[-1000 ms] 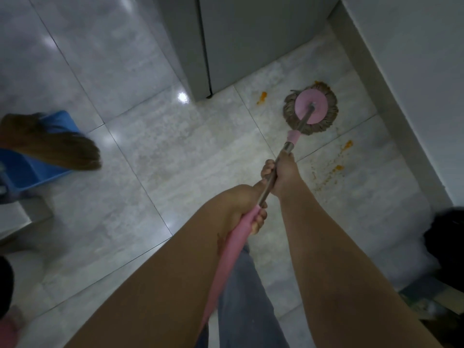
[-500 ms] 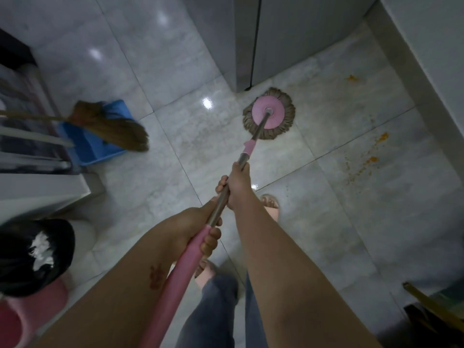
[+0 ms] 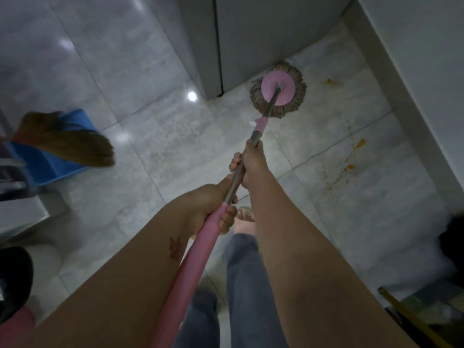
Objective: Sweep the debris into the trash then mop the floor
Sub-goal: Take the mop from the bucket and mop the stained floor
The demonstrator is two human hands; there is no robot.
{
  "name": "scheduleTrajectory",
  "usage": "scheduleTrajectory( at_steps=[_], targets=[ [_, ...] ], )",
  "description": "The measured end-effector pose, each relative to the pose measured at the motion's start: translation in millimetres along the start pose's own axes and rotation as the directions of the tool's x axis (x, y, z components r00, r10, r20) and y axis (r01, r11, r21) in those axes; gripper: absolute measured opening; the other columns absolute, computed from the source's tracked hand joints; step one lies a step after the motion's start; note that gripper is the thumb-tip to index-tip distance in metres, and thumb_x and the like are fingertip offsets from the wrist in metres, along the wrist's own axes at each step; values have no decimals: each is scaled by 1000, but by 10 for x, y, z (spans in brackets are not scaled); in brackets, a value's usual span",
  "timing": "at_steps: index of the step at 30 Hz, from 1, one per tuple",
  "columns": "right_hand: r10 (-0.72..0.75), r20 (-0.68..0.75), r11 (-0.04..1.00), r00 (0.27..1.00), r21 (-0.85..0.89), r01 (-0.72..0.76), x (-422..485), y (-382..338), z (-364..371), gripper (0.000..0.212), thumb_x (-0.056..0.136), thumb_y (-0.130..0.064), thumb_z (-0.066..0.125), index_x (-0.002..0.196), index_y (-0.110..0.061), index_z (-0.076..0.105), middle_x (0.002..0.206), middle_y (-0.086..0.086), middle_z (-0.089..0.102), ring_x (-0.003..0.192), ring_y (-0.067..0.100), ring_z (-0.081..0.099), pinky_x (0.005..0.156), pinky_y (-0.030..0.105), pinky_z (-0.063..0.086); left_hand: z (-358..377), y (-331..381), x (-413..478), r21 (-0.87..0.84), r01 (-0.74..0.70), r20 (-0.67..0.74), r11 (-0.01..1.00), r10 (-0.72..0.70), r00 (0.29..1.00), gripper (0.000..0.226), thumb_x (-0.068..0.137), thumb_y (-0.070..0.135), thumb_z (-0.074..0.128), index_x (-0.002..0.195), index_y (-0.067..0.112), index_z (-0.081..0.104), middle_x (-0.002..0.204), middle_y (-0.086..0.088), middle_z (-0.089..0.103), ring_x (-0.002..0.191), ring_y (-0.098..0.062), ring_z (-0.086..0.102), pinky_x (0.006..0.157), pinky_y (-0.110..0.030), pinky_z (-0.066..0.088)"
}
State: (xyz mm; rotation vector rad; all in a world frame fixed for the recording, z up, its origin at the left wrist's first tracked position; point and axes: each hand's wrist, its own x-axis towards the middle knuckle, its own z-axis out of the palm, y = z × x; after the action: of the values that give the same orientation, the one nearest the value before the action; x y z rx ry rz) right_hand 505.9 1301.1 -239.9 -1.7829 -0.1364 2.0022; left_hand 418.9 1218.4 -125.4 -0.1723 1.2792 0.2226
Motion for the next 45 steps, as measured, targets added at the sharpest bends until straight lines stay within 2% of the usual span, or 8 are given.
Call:
scheduleTrajectory(
  at_steps=[6, 10, 16, 26, 31, 34, 38, 45],
  targets=[
    [-23, -68, 1000, 997, -10, 23, 399, -958, -358, 22, 107, -33, 33, 125, -22, 37, 61, 3, 38, 40, 11, 37, 38, 16, 37, 692, 767, 389, 79, -40, 41, 996, 37, 998, 55, 91, 65, 42, 72, 14, 43, 51, 0, 42, 33, -9, 36, 34, -12, 33],
    [-10, -63, 999, 998, -33, 8, 396, -1007, -378, 20, 107, -33, 32, 124, -23, 37, 60, 4, 37, 43, 13, 37, 38, 16, 38, 698, 782, 438, 57, -40, 46, 998, 37, 998, 55, 91, 64, 43, 73, 12, 44, 47, 0, 44, 32, -9, 37, 33, -12, 34],
    [21, -52, 998, 998, -54, -24, 131, -306, -154, 28, 107, -32, 34, 134, -27, 34, 59, 4, 38, 34, 11, 38, 37, 18, 38, 245, 211, 145, 17, -19, 6, 1000, 19, 1000, 50, 91, 60, 48, 79, 12, 47, 52, -2, 46, 35, -11, 39, 33, -15, 36],
    [109, 68, 991, 992, -90, -103, -778, 1208, 180, 23, 105, -32, 34, 127, -28, 36, 56, 3, 36, 33, 13, 37, 39, 19, 39, -541, -1190, -587, -62, 20, -70, 998, -25, 997, 48, 92, 57, 48, 81, 10, 47, 48, -3, 46, 32, -13, 39, 33, -16, 37],
    [119, 72, 991, 990, -63, -115, -925, 1431, 75, 33, 104, -34, 36, 136, -25, 33, 56, 3, 36, 35, 13, 38, 41, 21, 42, -548, -1458, -619, -69, 45, -83, 997, -51, 995, 49, 90, 58, 50, 81, 11, 48, 48, -4, 46, 32, -15, 39, 33, -17, 37],
    [110, 72, 991, 991, -82, -104, -874, 1335, -15, 35, 105, -34, 36, 138, -27, 32, 56, 3, 37, 38, 15, 39, 43, 23, 43, -447, -1425, -538, -88, 44, -69, 995, -50, 996, 49, 90, 59, 50, 81, 11, 49, 48, -4, 47, 32, -15, 40, 32, -18, 37],
    [100, 71, 993, 992, -69, -95, -735, 1004, -186, 26, 105, -32, 36, 130, -26, 36, 60, 4, 37, 40, 14, 39, 41, 21, 41, -191, -1187, -385, -70, 44, -50, 997, -47, 998, 48, 90, 59, 50, 82, 12, 48, 48, -3, 46, 33, -14, 40, 33, -18, 37],
    [-9, 18, 999, 1000, -48, 9, -88, -267, -860, 31, 106, -29, 34, 135, -20, 33, 59, 5, 38, 35, 13, 40, 38, 19, 41, 899, -241, 182, -7, 5, 4, 1000, -5, 1000, 50, 89, 61, 48, 77, 13, 46, 48, -2, 43, 33, -12, 38, 33, -15, 36]
  ],
)
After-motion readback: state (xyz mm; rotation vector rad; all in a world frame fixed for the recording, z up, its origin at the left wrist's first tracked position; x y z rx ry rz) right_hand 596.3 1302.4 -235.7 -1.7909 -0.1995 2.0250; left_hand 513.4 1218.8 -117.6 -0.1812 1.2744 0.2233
